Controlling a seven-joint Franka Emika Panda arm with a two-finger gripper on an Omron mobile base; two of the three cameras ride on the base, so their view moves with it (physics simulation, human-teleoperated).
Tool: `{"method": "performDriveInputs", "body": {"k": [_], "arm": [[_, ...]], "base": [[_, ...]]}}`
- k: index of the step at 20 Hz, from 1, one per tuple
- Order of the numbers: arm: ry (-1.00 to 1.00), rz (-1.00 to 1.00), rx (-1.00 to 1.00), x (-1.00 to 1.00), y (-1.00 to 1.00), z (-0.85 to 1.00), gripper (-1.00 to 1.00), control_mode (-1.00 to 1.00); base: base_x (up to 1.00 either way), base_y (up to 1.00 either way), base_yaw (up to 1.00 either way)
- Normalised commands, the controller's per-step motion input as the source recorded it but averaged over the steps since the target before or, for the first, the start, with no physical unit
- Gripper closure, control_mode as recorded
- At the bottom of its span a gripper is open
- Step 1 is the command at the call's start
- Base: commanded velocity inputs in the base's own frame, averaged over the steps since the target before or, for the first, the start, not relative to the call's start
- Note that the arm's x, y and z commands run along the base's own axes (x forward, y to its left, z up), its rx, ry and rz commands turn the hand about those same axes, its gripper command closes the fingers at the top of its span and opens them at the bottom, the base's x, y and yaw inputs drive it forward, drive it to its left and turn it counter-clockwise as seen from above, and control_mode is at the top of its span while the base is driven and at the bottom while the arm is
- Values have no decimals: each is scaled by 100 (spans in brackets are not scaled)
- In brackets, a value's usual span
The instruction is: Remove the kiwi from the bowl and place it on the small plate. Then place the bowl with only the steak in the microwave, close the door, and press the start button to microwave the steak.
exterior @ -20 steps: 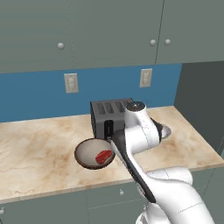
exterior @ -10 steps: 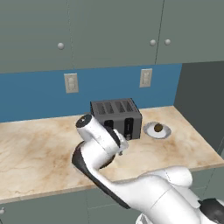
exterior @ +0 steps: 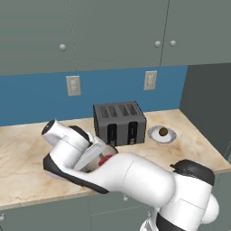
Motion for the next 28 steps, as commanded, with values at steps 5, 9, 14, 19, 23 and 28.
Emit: {"method": "performDriveInputs", "body": {"k": [5,9,14,19,23,28], "arm": [[-10,8,0,9,1,-27,-100,-100],[-10,11,0,26,1,-52,-100,-100],[-3,8,0,31,11,-37,-100,-100],[0,4,0,24,21,-14,-100,-100],[0,5,0,6,0,-19,-100,-100],[0,5,0,5,0,-20,-100,-100]], "base": [[0,0,0],[0,0,0],[0,0,0],[0,0,0],[0,0,0],[0,0,0]]}}
